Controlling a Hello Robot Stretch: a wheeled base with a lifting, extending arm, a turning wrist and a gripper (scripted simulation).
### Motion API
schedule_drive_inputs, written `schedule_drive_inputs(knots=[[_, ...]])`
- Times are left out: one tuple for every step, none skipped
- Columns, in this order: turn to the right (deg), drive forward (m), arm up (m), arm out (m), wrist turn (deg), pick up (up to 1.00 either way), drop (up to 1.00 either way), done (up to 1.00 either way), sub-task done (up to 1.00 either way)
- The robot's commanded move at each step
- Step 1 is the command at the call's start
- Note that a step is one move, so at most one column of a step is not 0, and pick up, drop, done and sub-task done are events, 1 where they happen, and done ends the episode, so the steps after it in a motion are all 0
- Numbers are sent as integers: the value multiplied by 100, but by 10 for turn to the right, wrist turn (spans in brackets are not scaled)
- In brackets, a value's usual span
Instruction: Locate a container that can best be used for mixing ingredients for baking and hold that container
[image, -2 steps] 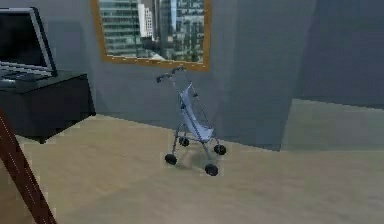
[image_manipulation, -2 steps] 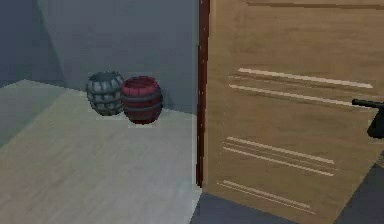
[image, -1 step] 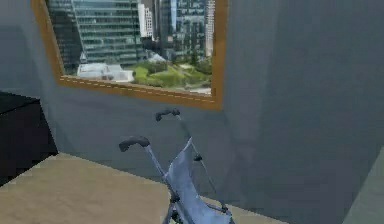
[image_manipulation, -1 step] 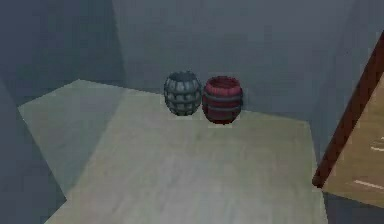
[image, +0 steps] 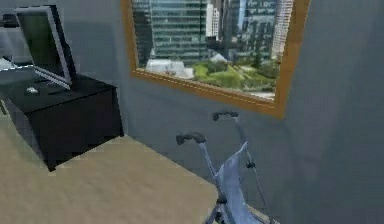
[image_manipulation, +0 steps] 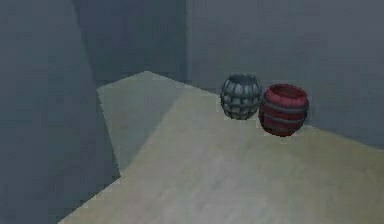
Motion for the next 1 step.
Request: schedule_drive_inputs(knots=[[0,10,0,0,0,0,0,0,0]])
